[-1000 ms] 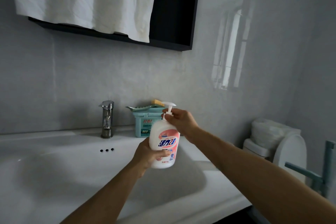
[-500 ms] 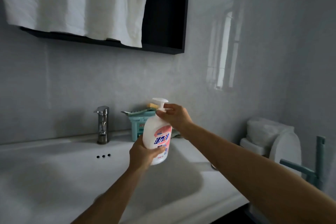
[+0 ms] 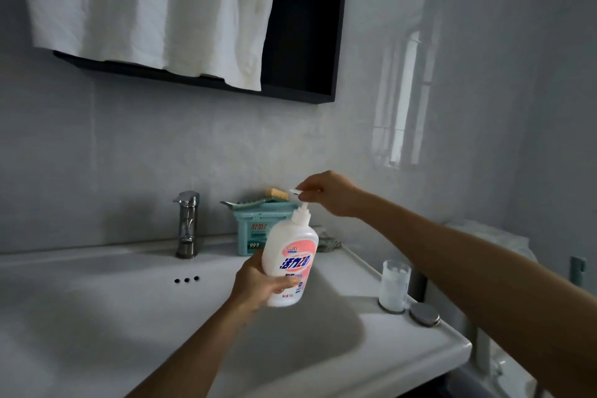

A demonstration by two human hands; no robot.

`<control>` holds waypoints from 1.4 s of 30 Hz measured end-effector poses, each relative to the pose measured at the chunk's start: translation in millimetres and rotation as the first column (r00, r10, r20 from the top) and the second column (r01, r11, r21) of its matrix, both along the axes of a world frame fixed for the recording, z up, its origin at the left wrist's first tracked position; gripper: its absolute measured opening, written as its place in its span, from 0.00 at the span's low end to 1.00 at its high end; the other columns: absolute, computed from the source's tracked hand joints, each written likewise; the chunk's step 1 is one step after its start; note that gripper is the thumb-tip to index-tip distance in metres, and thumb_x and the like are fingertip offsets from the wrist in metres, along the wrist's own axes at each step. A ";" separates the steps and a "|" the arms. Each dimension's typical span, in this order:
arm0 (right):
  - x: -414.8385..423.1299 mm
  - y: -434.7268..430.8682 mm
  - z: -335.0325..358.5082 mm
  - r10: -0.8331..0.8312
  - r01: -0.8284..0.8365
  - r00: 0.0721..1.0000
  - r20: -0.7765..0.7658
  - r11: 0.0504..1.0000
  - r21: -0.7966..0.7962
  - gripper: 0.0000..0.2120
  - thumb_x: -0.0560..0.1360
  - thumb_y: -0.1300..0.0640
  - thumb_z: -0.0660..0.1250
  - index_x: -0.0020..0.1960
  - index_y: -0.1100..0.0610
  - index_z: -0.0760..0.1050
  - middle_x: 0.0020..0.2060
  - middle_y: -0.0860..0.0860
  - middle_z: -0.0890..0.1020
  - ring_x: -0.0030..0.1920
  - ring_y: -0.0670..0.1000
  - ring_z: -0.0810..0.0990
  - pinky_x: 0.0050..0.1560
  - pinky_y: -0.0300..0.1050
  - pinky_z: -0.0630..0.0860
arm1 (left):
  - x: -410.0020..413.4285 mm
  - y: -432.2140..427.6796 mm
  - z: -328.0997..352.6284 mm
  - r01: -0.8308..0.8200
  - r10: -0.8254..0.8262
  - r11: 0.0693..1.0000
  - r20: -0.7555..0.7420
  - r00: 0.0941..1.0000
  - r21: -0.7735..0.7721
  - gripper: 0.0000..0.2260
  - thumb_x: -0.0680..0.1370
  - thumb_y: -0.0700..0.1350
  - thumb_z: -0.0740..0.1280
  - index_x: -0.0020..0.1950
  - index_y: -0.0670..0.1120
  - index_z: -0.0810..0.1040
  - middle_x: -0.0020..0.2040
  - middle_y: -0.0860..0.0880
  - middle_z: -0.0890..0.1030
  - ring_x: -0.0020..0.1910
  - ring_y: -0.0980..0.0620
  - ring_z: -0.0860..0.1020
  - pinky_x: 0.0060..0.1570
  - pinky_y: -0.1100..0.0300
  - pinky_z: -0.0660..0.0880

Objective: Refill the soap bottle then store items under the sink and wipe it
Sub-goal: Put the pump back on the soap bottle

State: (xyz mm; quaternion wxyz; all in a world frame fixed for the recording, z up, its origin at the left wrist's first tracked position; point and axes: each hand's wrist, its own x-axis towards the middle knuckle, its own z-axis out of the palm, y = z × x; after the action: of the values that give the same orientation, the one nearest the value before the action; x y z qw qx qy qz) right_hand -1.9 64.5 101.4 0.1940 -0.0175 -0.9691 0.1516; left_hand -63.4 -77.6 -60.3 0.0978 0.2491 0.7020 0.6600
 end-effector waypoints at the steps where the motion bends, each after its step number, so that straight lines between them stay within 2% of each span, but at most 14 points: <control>1: 2.6 1.0 4.1 0.065 -0.065 0.997 0.031 0.997 0.030 0.13 0.77 0.58 0.64 0.61 0.59 0.77 0.56 0.55 0.80 0.54 0.50 0.76 0.52 0.38 0.68 | 0.3 -1.6 0.8 0.055 -0.056 0.998 0.032 0.998 0.023 0.23 0.61 0.37 0.80 0.54 0.46 0.80 0.49 0.47 0.85 0.49 0.45 0.83 0.53 0.47 0.80; 3: 11.4 4.0 14.9 0.198 -0.199 0.975 0.099 0.980 0.000 0.13 0.77 0.63 0.62 0.62 0.59 0.76 0.58 0.53 0.79 0.54 0.46 0.74 0.53 0.33 0.68 | 4.3 -4.5 4.0 0.214 -0.219 0.975 0.092 0.971 0.059 0.23 0.62 0.36 0.80 0.55 0.46 0.80 0.49 0.45 0.85 0.52 0.43 0.82 0.55 0.43 0.78; 6: 24.3 11.2 30.1 0.306 -0.294 0.928 0.214 0.952 -0.088 0.14 0.78 0.64 0.61 0.61 0.55 0.76 0.59 0.46 0.79 0.57 0.40 0.75 0.56 0.27 0.68 | 9.9 -7.8 7.8 0.470 -0.478 0.878 0.157 0.864 0.086 0.28 0.60 0.41 0.80 0.59 0.45 0.78 0.54 0.43 0.84 0.56 0.42 0.81 0.56 0.43 0.77; 10: 32.4 23.6 35.2 0.422 -0.368 0.868 0.262 0.901 -0.230 0.15 0.78 0.63 0.60 0.64 0.56 0.74 0.59 0.43 0.78 0.60 0.37 0.74 0.56 0.27 0.70 | 13.6 -9.2 8.7 0.642 -0.656 0.754 0.190 0.730 0.137 0.36 0.56 0.46 0.83 0.61 0.45 0.74 0.55 0.43 0.83 0.57 0.43 0.80 0.57 0.45 0.77; 13: 33.2 34.1 31.1 0.506 -0.406 0.831 0.233 0.836 -0.369 0.16 0.78 0.66 0.60 0.64 0.60 0.73 0.61 0.46 0.78 0.62 0.41 0.74 0.61 0.33 0.71 | 15.9 -7.3 8.2 0.655 -0.668 0.744 0.183 0.722 0.130 0.36 0.54 0.47 0.84 0.58 0.45 0.75 0.51 0.45 0.84 0.54 0.45 0.82 0.53 0.49 0.79; 16: 32.9 46.9 23.4 0.529 -0.430 0.818 0.226 0.824 -0.369 0.16 0.78 0.64 0.60 0.65 0.58 0.73 0.62 0.44 0.76 0.65 0.42 0.72 0.66 0.37 0.67 | 17.5 -0.1 9.2 0.610 -0.617 0.786 0.163 0.770 0.097 0.37 0.53 0.47 0.84 0.59 0.44 0.76 0.53 0.43 0.84 0.54 0.44 0.82 0.51 0.49 0.80; 19: 35.8 66.6 19.8 0.551 -0.466 0.834 0.041 0.741 -0.485 0.20 0.78 0.68 0.58 0.68 0.56 0.67 0.65 0.44 0.73 0.66 0.43 0.71 0.65 0.35 0.68 | 17.9 16.6 15.0 0.516 -0.529 0.848 0.139 0.837 0.117 0.29 0.58 0.41 0.82 0.57 0.43 0.79 0.53 0.41 0.84 0.53 0.43 0.82 0.49 0.50 0.81; 22: 42.7 97.3 18.5 0.411 -0.418 0.898 -0.158 0.681 -0.602 0.23 0.76 0.72 0.57 0.67 0.56 0.67 0.66 0.52 0.72 0.62 0.44 0.74 0.62 0.38 0.71 | 14.2 44.2 24.2 0.389 -0.402 0.911 0.082 0.912 0.136 0.20 0.63 0.34 0.76 0.53 0.44 0.80 0.50 0.43 0.85 0.51 0.45 0.83 0.51 0.50 0.80; 25: 57.8 122.2 9.1 0.265 -0.326 0.945 -0.191 0.742 -0.586 0.21 0.75 0.74 0.59 0.65 0.58 0.70 0.63 0.58 0.75 0.59 0.50 0.76 0.59 0.39 0.73 | 6.5 74.1 24.1 0.301 -0.306 0.948 0.031 0.952 0.100 0.17 0.64 0.33 0.76 0.50 0.45 0.81 0.45 0.47 0.86 0.49 0.48 0.83 0.46 0.55 0.80; 29: 85.3 149.3 -9.7 0.031 -0.204 0.966 -0.256 0.698 -0.687 0.13 0.75 0.70 0.61 0.57 0.60 0.76 0.57 0.60 0.79 0.59 0.56 0.77 0.61 0.49 0.71 | -2.9 108.0 8.2 0.211 -0.214 0.974 0.023 0.977 0.086 0.19 0.65 0.33 0.77 0.53 0.43 0.80 0.49 0.44 0.85 0.51 0.45 0.82 0.44 0.55 0.81; 32: 102.7 169.8 -26.3 -0.071 -0.113 0.973 -0.221 0.687 -0.718 0.11 0.75 0.69 0.61 0.51 0.58 0.78 0.50 0.58 0.82 0.51 0.54 0.80 0.59 0.51 0.71 | -3.0 123.9 -2.2 0.169 -0.174 0.980 0.047 0.984 0.102 0.19 0.65 0.31 0.77 0.53 0.43 0.80 0.46 0.45 0.85 0.47 0.45 0.82 0.40 0.58 0.81; 36: 116.8 187.8 -50.3 -0.156 0.008 0.979 -0.131 0.670 -0.742 0.10 0.75 0.68 0.64 0.55 0.61 0.77 0.49 0.59 0.82 0.41 0.47 0.80 0.46 0.38 0.72 | -4.5 132.9 -12.2 0.177 -0.184 0.980 0.071 0.980 0.096 0.22 0.59 0.36 0.81 0.50 0.43 0.81 0.41 0.48 0.86 0.42 0.49 0.83 0.37 0.59 0.81; 39: 122.4 198.3 -75.0 -0.224 0.097 0.972 -0.068 0.649 -0.755 0.10 0.74 0.66 0.66 0.55 0.64 0.77 0.41 0.56 0.82 0.33 0.42 0.80 0.36 0.32 0.71 | -10.3 136.6 -14.2 0.218 -0.222 0.972 0.042 0.974 0.092 0.33 0.52 0.46 0.81 0.55 0.40 0.80 0.47 0.43 0.86 0.48 0.43 0.83 0.45 0.52 0.82; 42: 126.4 207.7 -104.5 -0.312 0.226 0.949 0.035 0.603 -0.765 0.08 0.74 0.66 0.67 0.51 0.67 0.79 0.33 0.52 0.81 0.28 0.43 0.79 0.34 0.34 0.73 | -10.6 137.7 -13.0 0.219 -0.219 0.975 -0.010 0.976 0.048 0.33 0.51 0.48 0.81 0.54 0.42 0.80 0.48 0.43 0.85 0.49 0.44 0.84 0.42 0.57 0.81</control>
State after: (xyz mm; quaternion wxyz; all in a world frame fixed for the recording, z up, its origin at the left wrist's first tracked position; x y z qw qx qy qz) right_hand 124.5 272.2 -3.1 0.2387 -0.2353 -0.7899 0.5135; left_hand -74.1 60.1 -73.3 0.1620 0.3288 0.6541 0.6616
